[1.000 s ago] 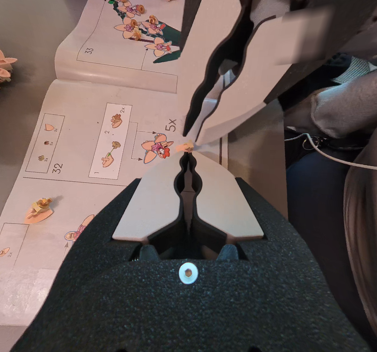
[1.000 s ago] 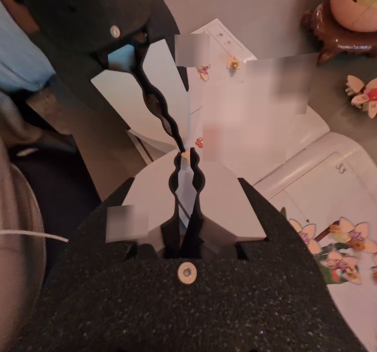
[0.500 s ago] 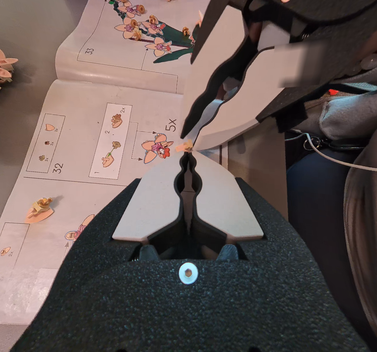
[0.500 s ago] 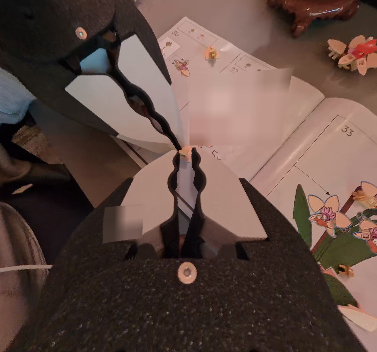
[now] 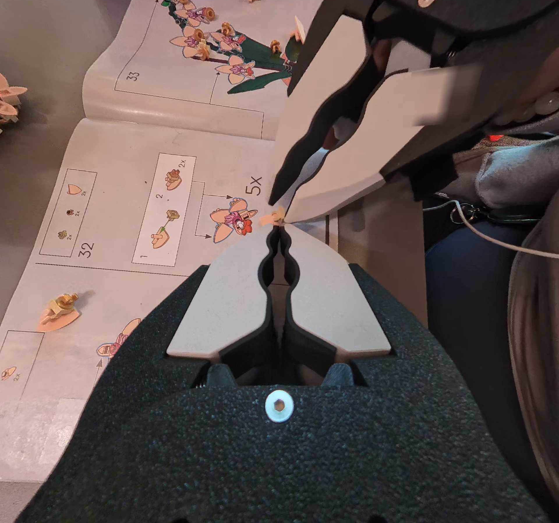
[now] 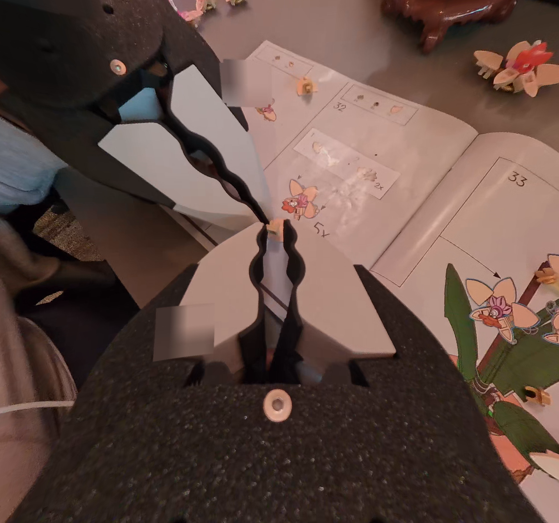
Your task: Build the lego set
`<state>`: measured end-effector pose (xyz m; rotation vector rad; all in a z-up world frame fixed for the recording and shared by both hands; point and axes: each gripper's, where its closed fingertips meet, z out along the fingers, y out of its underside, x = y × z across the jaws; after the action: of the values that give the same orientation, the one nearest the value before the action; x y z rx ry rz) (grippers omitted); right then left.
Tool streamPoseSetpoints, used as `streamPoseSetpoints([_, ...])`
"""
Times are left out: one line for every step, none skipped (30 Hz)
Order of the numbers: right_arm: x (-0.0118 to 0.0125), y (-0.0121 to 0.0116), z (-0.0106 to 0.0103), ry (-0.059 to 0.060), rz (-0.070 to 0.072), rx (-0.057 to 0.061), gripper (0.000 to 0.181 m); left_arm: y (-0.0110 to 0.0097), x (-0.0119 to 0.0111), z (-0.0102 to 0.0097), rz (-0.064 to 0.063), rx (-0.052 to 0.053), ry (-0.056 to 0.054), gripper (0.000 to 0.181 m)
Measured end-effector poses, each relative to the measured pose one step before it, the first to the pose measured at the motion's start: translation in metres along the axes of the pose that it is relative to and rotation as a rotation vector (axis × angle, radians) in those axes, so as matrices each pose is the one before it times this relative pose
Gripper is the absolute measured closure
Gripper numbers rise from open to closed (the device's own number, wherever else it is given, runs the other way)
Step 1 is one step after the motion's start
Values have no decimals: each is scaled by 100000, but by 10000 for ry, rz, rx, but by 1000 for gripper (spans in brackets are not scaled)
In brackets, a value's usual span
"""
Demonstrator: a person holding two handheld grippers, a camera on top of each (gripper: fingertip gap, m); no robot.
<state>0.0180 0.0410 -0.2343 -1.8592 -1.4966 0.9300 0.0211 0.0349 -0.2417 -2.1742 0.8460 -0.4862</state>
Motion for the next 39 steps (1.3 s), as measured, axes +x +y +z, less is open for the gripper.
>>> streamPoseSetpoints([1,-14,-34,-18,1,28,172,1,-2,1,17,0,-14,180])
streamPoseSetpoints([-141,27,20,-98,-127,-27,175,1,4,0,6,0,-4,180])
streamPoseSetpoints([-1,17,-8,22,-160,-60,175,-1,3,-1,-9,0,8,180])
streamPoseSetpoints([5,28,-18,25,-320,-131,175,3,9,11,-6,0,9,180])
streamPoseSetpoints([25,27,-19,40,-390,-153,175,1,5,0,3,0,6,180])
streamPoseSetpoints([15,-2,-1,3,-351,-144,175,1,4,0,1,0,3,180])
streamPoseSetpoints([19,57,16,-53,-274,-145,175,2,2,11,-11,-1,12,181])
streamPoseSetpoints([-5,7,-5,-106,-218,-78,175,1,16,-1,-2,-1,12,181])
streamPoseSetpoints([37,22,-29,-79,-309,-70,175,4,19,10,2,-2,22,181])
streamPoseSetpoints([20,19,-23,-64,-279,-96,175,4,21,10,-1,-2,22,181])
streamPoseSetpoints([37,9,-23,-34,-368,-111,175,-5,25,3,-5,-1,33,181])
streamPoseSetpoints([81,19,-59,11,-482,-123,175,21,75,12,7,-8,69,181])
streamPoseSetpoints([424,59,-80,267,-435,-154,176,94,179,39,44,-64,123,181])
streamPoseSetpoints([1343,340,-202,889,-688,-312,181,63,19,-14,-2,-37,15,181])
streamPoseSetpoints([500,114,-138,315,-578,3,180,-5,-3,-6,-19,10,9,181])
streamPoseSetpoints([-1004,-375,-124,-762,161,326,178,2,3,-2,-24,-7,16,181])
streamPoseSetpoints([-1056,-398,-96,-905,542,289,176,-13,-6,-12,-28,6,17,181])
streamPoseSetpoints([-150,5,-30,-322,398,57,171,5,-7,-11,-26,-3,18,181])
streamPoseSetpoints([581,326,-80,158,175,-129,168,-11,0,-8,-14,1,13,181])
streamPoseSetpoints([717,271,-172,221,-48,-101,169,4,-2,-6,-6,0,0,181])
streamPoseSetpoints([851,68,-242,243,-28,0,169,-8,-16,-14,-29,2,-2,181])
streamPoseSetpoints([777,-128,-192,151,64,45,169,-12,-98,-38,-76,7,-43,181])
streamPoseSetpoints([305,-214,-82,-144,-10,74,169,-28,-231,-30,-103,14,-145,181])
streamPoseSetpoints([160,-97,76,-155,61,-47,168,-44,-289,-46,-85,22,-191,179])
streamPoseSetpoints([-206,35,283,-283,88,-146,164,-77,-232,-44,-45,23,-176,175])
streamPoseSetpoints([-307,193,412,-256,116,-199,158,-105,-241,-27,-14,32,-205,172])
streamPoseSetpoints([-47,324,445,-35,90,-238,155,-141,-210,18,13,36,-211,169])
streamPoseSetpoints([1,146,376,33,-22,-41,155,-129,-108,69,61,1,-176,166])
streamPoseSetpoints([-55,-111,267,-5,-45,154,156,-121,17,110,117,-20,-112,166])
streamPoseSetpoints([-17,-169,158,-5,18,184,162,-177,42,136,131,1,-109,167])
streamPoseSetpoints([-70,-62,76,-82,29,75,169,-220,-13,128,111,25,-128,167])
streamPoseSetpoints([8,-74,16,-39,43,55,173,-178,-96,121,77,6,-134,168])
streamPoseSetpoints([2,7,6,-16,-4,2,174,-117,-238,103,23,-24,-190,168])
streamPoseSetpoints([-38,124,32,-26,-35,-98,174,-71,-247,61,-5,-34,-155,169])
streamPoseSetpoints([-76,-15,-1,-22,-36,-23,174,-25,-187,51,-23,-45,-85,169])
streamPoseSetpoints([-189,-23,33,-74,-50,-23,174,20,-173,62,-26,-44,-54,170])
streamPoseSetpoints([-230,-30,52,-84,-22,-20,174,17,-129,71,34,-14,-17,172])
streamPoseSetpoints([-15,6,5,56,-52,-25,175,116,-5,96,109,-20,55,173])
streamPoseSetpoints([-3,21,-29,36,-61,-16,175,27,114,72,43,91,159,176])
